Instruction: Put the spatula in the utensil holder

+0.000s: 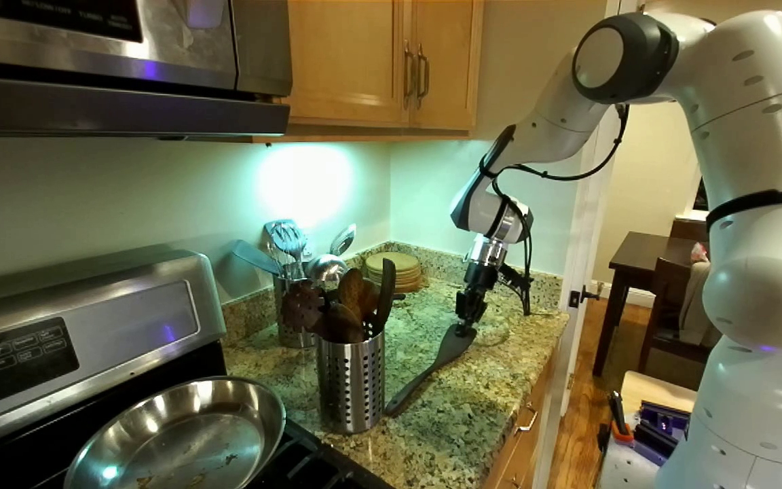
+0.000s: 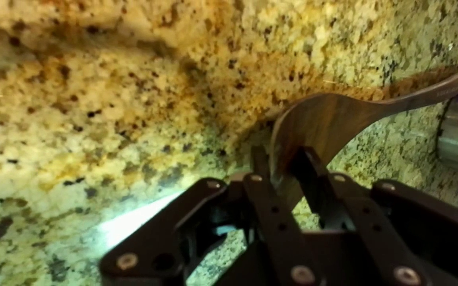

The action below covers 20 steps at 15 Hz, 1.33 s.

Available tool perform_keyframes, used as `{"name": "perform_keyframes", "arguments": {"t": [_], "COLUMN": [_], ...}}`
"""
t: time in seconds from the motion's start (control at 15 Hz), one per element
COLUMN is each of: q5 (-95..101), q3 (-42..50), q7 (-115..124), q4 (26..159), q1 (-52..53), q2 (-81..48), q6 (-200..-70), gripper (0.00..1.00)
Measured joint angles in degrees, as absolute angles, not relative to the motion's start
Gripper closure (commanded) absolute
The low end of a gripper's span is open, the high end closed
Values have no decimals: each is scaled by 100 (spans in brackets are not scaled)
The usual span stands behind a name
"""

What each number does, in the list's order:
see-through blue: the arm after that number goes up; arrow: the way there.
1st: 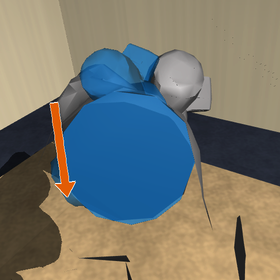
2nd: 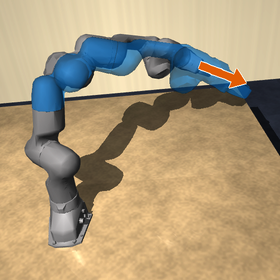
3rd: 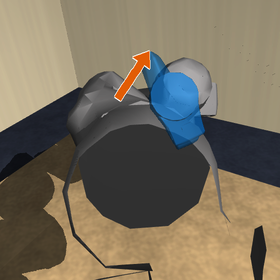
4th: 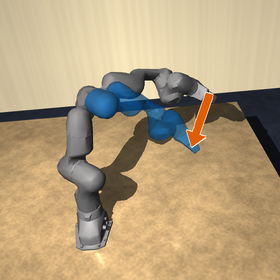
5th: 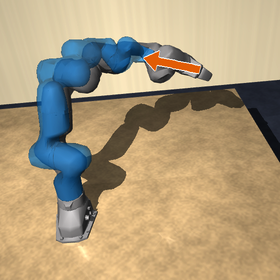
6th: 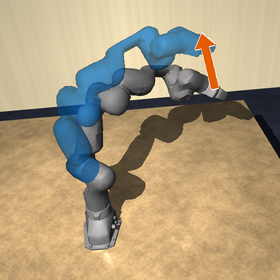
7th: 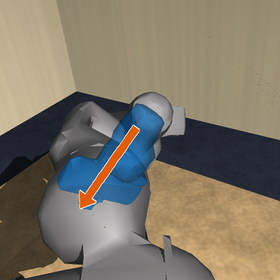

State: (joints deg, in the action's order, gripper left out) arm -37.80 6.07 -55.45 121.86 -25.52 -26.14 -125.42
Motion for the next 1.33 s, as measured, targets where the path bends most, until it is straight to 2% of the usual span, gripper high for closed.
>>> {"name": "perform_keyframes", "arguments": {"t": [1.0,1.33], "q5": [-3780,-3749], "q3": [1062,1208], "q7": [-5794,-5794], "q4": [12200,12321], "q1": [-2552,-2505], "q2": [-1488,-773], "q6": [-12547,-13113], "gripper": [93,94]}}
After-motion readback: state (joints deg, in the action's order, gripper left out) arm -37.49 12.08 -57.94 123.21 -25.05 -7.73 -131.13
